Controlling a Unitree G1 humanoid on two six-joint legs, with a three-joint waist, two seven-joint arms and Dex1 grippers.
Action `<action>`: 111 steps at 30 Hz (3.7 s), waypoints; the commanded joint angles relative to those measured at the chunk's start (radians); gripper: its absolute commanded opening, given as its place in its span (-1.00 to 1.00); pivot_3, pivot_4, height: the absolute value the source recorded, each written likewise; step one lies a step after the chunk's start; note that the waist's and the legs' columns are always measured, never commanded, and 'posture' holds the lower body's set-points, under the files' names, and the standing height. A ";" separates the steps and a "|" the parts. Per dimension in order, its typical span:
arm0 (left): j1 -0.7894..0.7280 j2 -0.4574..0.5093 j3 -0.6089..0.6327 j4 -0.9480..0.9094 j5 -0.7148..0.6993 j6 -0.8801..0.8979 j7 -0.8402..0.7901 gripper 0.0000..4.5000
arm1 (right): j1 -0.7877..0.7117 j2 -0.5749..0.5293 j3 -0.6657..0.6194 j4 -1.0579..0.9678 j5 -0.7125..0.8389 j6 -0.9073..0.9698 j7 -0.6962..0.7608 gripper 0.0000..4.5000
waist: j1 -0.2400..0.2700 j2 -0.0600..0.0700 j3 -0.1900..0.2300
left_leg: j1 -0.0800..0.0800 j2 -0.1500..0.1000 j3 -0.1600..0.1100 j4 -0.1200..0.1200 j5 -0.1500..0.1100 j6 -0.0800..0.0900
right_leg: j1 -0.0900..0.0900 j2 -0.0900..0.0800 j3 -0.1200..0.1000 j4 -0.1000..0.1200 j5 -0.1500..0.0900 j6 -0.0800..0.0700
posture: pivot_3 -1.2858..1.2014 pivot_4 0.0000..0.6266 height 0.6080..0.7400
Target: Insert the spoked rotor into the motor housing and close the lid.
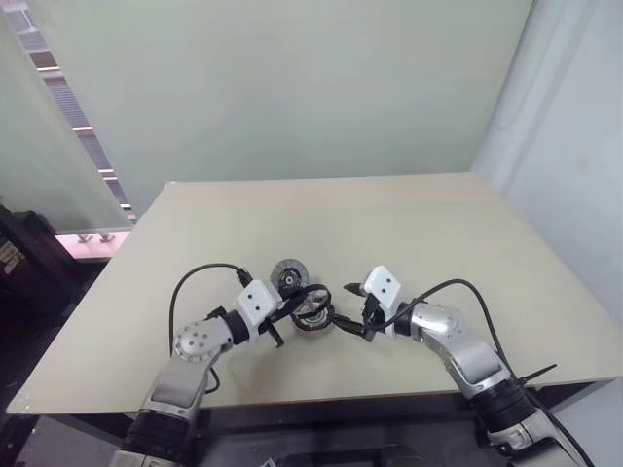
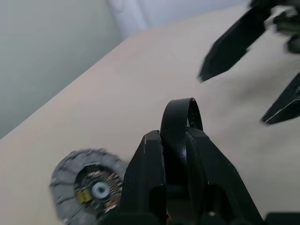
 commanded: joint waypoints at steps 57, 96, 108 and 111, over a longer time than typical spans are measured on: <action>0.015 0.044 -0.052 -0.124 -0.001 0.017 -0.083 -0.90 | -0.090 0.079 -0.072 0.135 -0.052 -0.083 -0.010 0.12 | 0.000 0.000 0.000 | 0.003 0.000 0.000 0.000 0.000 0.000 | 0.001 0.000 0.001 0.002 0.000 0.000 | 0.03 -1.00 1.00; 0.028 0.036 -0.049 -0.124 -0.006 0.028 -0.082 -0.90 | -0.112 0.124 -0.159 0.227 -0.063 -0.115 -0.163 0.44 | 0.000 0.000 0.000 | 0.005 0.000 0.000 0.000 0.000 0.000 | 0.002 0.000 0.001 0.004 0.000 -0.001 | 0.03 -1.00 1.00; 0.030 0.031 -0.043 -0.128 -0.009 0.034 -0.083 -0.90 | -0.125 0.113 -0.163 0.261 -0.095 -0.214 -0.212 0.99 | 0.000 0.000 0.000 | 0.005 0.000 0.001 0.000 0.000 0.000 | 0.002 0.001 0.001 0.004 0.001 -0.001 | 0.03 -1.00 1.00; 0.035 0.038 -0.049 -0.125 0.000 0.030 -0.092 -0.90 | -0.146 0.094 -0.146 0.297 -0.118 -0.290 -0.204 0.99 | 0.000 0.000 0.000 | 0.005 0.000 0.001 0.000 0.000 0.000 | 0.002 0.001 0.002 0.004 0.001 -0.001 | 0.03 -1.00 1.00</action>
